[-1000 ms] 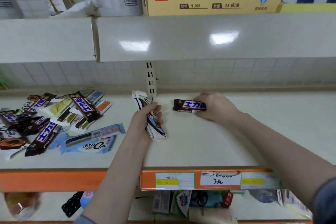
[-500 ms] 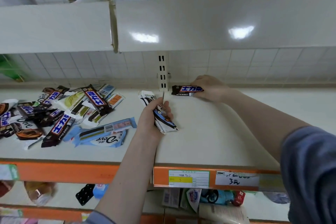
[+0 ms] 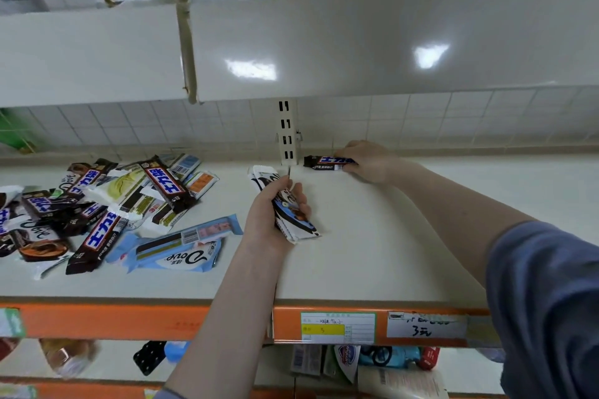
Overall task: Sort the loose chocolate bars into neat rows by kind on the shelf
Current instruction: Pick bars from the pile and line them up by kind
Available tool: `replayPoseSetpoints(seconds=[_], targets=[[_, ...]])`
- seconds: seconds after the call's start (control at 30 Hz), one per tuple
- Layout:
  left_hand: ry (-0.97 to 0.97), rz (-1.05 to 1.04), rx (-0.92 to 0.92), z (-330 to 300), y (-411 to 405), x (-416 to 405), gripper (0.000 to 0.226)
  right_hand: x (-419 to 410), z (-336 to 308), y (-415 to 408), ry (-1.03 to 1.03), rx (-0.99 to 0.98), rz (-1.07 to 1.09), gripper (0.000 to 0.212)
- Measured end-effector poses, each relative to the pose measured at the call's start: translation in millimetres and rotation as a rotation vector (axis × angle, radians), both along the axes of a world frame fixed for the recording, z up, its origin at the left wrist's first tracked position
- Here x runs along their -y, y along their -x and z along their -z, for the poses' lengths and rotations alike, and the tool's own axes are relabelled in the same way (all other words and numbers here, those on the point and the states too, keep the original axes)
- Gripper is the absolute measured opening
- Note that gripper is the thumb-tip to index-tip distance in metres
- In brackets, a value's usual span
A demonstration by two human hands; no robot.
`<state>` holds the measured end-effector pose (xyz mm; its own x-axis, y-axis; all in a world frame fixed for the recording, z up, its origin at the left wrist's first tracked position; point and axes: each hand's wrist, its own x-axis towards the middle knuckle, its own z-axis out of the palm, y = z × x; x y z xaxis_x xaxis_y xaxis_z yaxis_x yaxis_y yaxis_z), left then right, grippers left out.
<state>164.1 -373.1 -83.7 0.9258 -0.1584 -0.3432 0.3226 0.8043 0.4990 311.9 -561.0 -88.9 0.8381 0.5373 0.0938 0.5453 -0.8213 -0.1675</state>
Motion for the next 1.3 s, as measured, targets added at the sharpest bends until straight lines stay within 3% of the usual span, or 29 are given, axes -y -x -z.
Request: replayPoseSetpoints(seconds=[0.2,0.3,0.4,0.53,0.63,0.83,1.0,1.1,1.3], targets=[[0.071,-0.020,0.059,3,-1,-1,0.028,1,1,7,-0.027,0.046,0.019,0.031],[0.135,-0.043,0.050,4,0,-2,0.042,5,2,18,-0.045,0.161,0.016,0.036],[0.171,-0.093,0.027,2,2,-1,0.041,12,-1,39,-0.145,0.264,0.010,0.039],[0.124,-0.082,0.050,0,6,2,0.039,26,-7,81,-0.157,0.244,0.010,0.040],[-0.014,-0.026,0.063,2,9,8,0.042,44,-9,119,-0.185,0.226,0.016,0.051],[-0.136,0.078,0.069,-14,21,49,0.042,82,-16,163,-0.378,0.054,0.100,0.034],[-0.594,0.118,0.083,-18,24,112,0.016,129,-25,151,-0.671,-0.108,0.178,0.025],[-0.740,0.166,0.093,-20,25,150,0.013,155,-32,142,-0.841,-0.312,0.158,0.023],[-0.764,0.136,0.105,-22,26,203,0.022,185,-34,141,-0.984,-0.492,0.126,0.009]])
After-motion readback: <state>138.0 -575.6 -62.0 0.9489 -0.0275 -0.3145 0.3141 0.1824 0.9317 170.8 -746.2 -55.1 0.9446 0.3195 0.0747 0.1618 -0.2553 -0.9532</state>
